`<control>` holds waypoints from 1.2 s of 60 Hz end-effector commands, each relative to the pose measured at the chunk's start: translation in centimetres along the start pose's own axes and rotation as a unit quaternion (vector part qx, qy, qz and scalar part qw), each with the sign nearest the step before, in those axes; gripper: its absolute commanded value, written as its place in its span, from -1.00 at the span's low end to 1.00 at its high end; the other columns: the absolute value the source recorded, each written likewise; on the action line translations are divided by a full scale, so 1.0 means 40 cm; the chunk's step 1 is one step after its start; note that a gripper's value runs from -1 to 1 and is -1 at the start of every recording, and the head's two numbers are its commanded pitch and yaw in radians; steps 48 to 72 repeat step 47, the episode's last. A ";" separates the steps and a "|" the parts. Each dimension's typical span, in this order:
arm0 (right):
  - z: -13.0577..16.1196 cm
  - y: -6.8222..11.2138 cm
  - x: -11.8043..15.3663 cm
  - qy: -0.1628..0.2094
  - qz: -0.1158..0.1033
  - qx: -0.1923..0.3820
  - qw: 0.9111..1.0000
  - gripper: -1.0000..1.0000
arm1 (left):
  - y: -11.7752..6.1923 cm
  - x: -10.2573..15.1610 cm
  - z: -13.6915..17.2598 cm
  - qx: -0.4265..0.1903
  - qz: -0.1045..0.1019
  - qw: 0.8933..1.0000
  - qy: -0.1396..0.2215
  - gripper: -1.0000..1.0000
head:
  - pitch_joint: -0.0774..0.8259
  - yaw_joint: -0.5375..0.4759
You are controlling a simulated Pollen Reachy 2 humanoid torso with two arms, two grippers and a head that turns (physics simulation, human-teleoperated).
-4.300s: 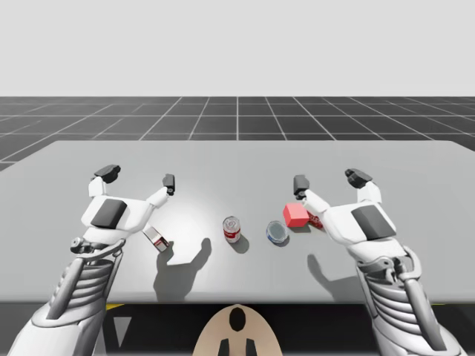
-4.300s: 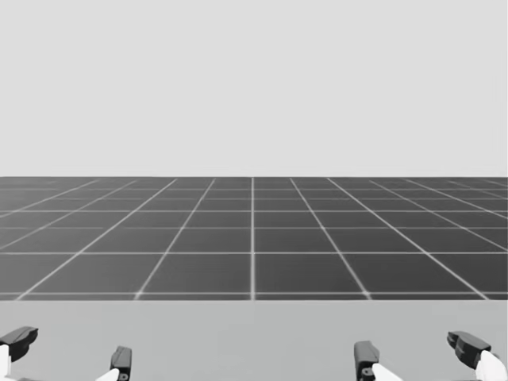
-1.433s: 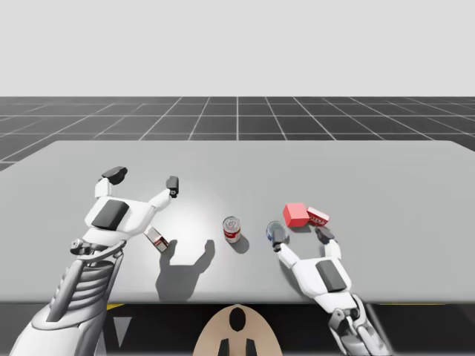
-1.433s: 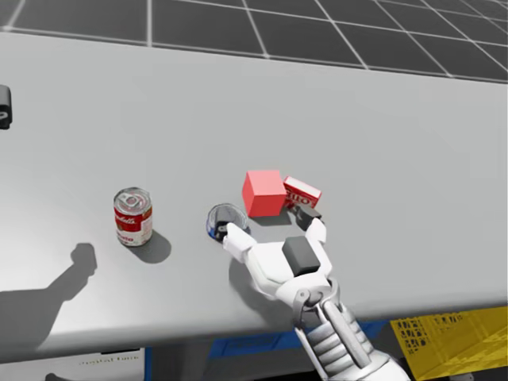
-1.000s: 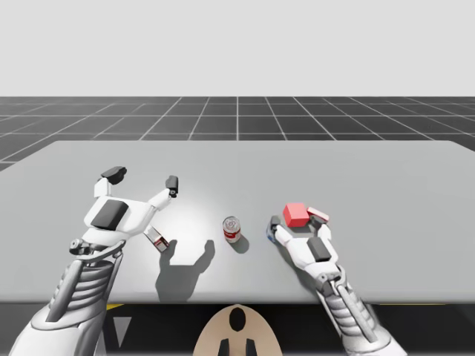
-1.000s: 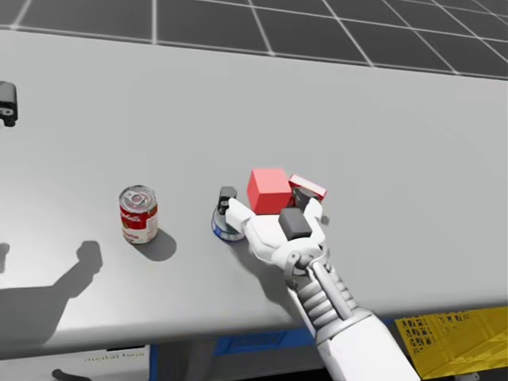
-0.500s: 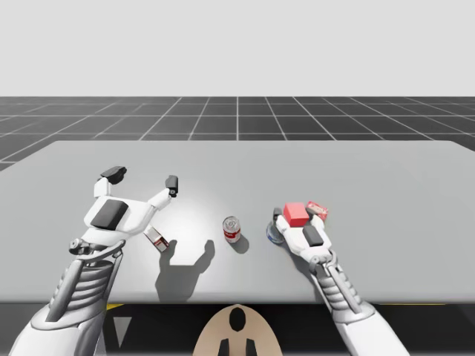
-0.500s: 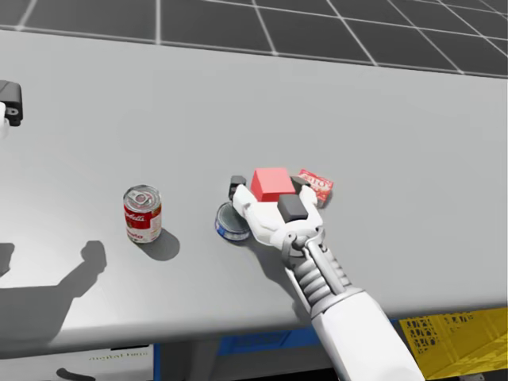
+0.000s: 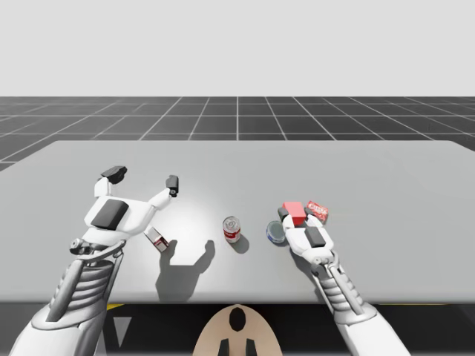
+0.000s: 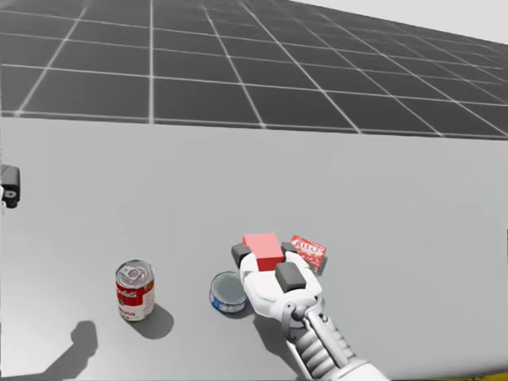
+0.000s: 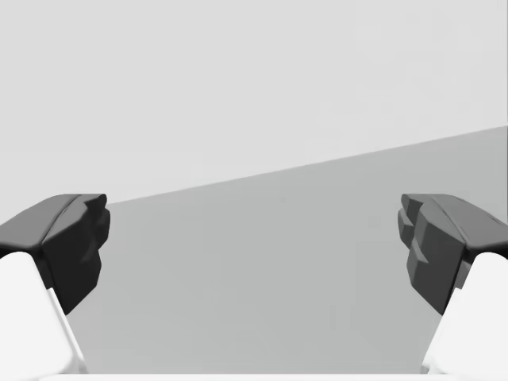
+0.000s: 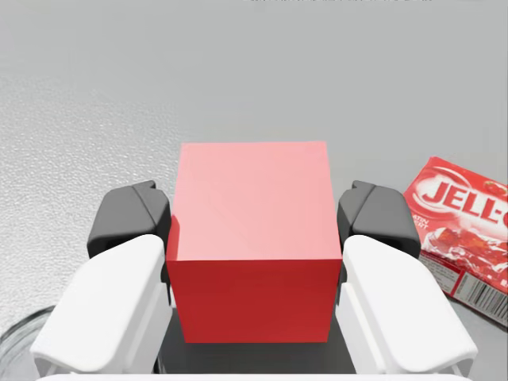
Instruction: Find the red cube and pick it up.
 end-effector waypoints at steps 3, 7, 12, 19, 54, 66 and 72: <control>0.007 0.022 -0.020 0.010 -0.021 0.002 1.000 1.00 | -0.001 0.000 0.001 0.000 0.000 1.000 0.000 -1.00 | -0.01 -0.49; 0.012 0.028 -0.021 0.009 -0.023 0.006 1.000 1.00 | -0.001 0.000 0.002 0.000 0.001 1.000 0.000 -1.00 | -0.08 -0.49; 0.022 0.034 -0.009 0.001 -0.019 0.008 1.000 1.00 | 0.000 0.000 0.002 0.000 0.002 1.000 0.000 -1.00 | -0.12 -0.50; 0.046 0.040 0.050 -0.031 -0.016 0.015 0.999 1.00 | 0.002 0.001 0.002 0.000 0.003 1.000 0.000 -1.00 | -0.14 -0.50; 0.236 0.065 0.431 -0.290 0.060 0.014 0.955 0.99 | 0.006 0.003 0.001 0.001 0.006 1.000 0.000 -1.00 | -0.22 -0.51; 0.236 0.065 0.431 -0.290 0.060 0.014 0.955 0.99 | 0.006 0.003 0.001 0.001 0.006 1.000 0.000 -1.00 | -0.22 -0.51; 0.236 0.065 0.431 -0.290 0.060 0.014 0.955 0.99 | 0.006 0.003 0.001 0.001 0.006 1.000 0.000 -1.00 | -0.22 -0.51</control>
